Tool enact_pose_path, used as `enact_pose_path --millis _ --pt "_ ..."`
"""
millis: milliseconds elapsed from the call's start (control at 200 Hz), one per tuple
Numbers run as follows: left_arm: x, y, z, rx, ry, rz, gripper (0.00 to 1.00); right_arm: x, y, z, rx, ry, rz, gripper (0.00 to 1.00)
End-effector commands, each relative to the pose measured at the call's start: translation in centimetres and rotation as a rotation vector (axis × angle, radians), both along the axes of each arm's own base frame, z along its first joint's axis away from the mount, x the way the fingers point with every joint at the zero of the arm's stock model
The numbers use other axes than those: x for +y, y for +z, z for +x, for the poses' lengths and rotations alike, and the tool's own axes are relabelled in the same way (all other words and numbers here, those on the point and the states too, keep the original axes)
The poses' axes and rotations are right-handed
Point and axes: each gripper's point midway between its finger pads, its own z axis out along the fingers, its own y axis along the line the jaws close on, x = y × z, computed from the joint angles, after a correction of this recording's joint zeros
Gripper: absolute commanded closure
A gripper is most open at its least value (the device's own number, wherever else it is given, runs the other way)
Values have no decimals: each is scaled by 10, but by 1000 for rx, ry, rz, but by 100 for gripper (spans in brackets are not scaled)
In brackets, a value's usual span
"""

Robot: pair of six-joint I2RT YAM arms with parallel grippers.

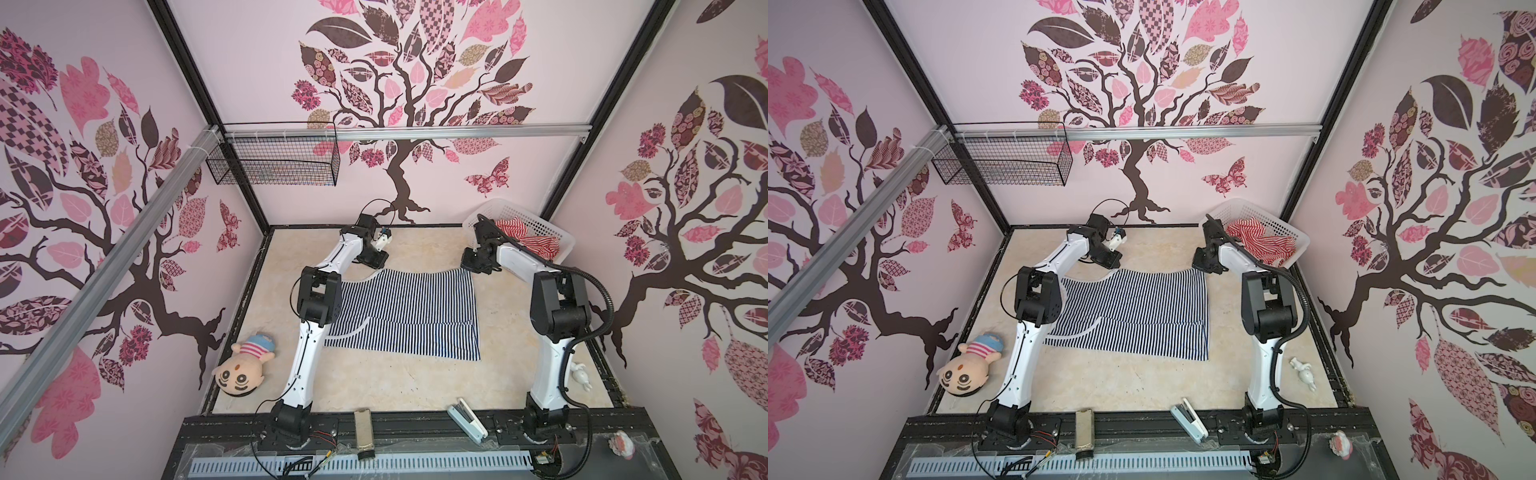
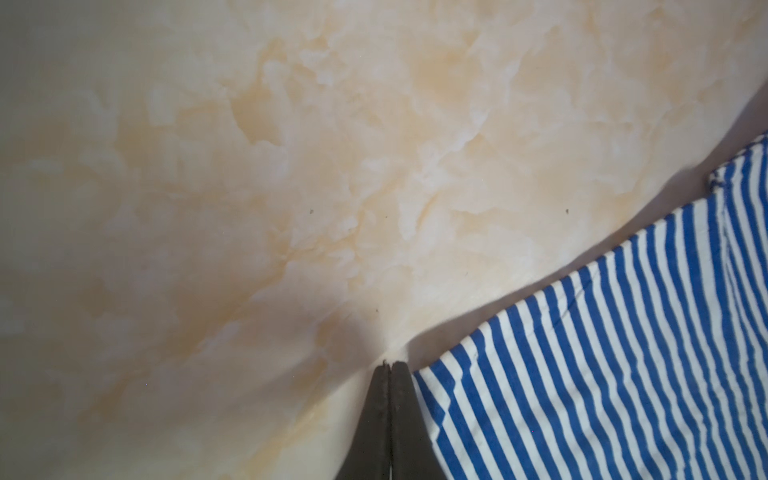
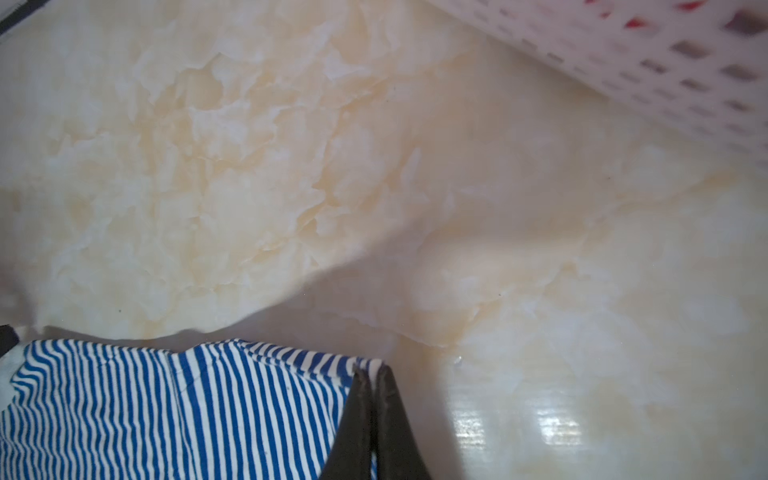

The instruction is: Fold and stack the tank tops

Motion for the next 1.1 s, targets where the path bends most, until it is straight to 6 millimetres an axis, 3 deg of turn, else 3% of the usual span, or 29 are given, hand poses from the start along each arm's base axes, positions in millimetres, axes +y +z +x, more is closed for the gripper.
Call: enact_pose_path --millis 0,130,445,530,670,770,1091 --pt "1 11 -2 -18 -7 -6 79 -4 14 -6 -17 2 -6 100" --pt "0 9 -3 -11 -7 -2 67 -3 12 -7 -12 6 -4 100" --pt "2 2 -10 12 -14 -3 66 -2 8 -10 -5 10 -1 100" --pt "1 -3 -14 33 -24 0 71 -3 6 -11 -1 8 -4 100" --pt "0 0 -13 31 -24 -9 93 -3 8 -11 -6 7 -4 100" --pt "2 6 -11 11 -5 -16 100 -4 9 -13 -9 5 -3 100" --pt "20 42 -26 -17 32 -90 100 -7 7 -43 -35 -17 18 100"
